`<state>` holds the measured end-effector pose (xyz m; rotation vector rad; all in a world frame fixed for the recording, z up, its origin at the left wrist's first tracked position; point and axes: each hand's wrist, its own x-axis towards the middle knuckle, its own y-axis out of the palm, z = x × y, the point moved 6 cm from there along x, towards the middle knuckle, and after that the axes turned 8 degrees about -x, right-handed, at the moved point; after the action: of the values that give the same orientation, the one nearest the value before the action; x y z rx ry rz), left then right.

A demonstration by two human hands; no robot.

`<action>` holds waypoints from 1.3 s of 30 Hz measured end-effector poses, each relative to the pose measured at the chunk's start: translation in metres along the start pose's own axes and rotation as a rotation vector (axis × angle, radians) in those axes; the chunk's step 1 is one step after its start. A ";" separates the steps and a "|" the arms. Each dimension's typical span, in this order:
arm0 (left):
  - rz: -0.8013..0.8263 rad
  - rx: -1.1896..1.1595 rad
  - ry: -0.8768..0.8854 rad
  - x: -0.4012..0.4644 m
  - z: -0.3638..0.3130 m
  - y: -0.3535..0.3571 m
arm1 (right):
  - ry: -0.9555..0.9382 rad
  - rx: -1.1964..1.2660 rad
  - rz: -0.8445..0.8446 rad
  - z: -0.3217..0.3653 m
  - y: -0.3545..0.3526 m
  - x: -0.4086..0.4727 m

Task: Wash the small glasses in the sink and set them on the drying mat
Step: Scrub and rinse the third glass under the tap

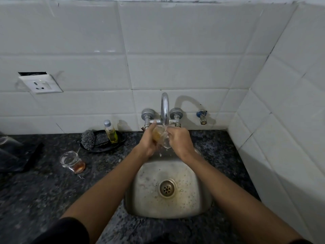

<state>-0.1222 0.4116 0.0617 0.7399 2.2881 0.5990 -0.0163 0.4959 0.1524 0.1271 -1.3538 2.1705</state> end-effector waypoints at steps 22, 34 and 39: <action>-0.012 0.115 0.051 0.000 -0.003 -0.005 | -0.049 -0.051 -0.002 0.007 -0.002 -0.005; 0.034 0.080 0.077 -0.003 -0.009 -0.012 | 0.173 0.062 0.082 -0.007 0.011 -0.003; 0.065 0.133 0.005 -0.005 -0.004 -0.004 | -0.006 -0.078 0.081 0.001 0.015 -0.005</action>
<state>-0.1236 0.4045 0.0642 0.8804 2.3332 0.4819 -0.0202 0.4884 0.1391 0.0499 -1.4677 2.1814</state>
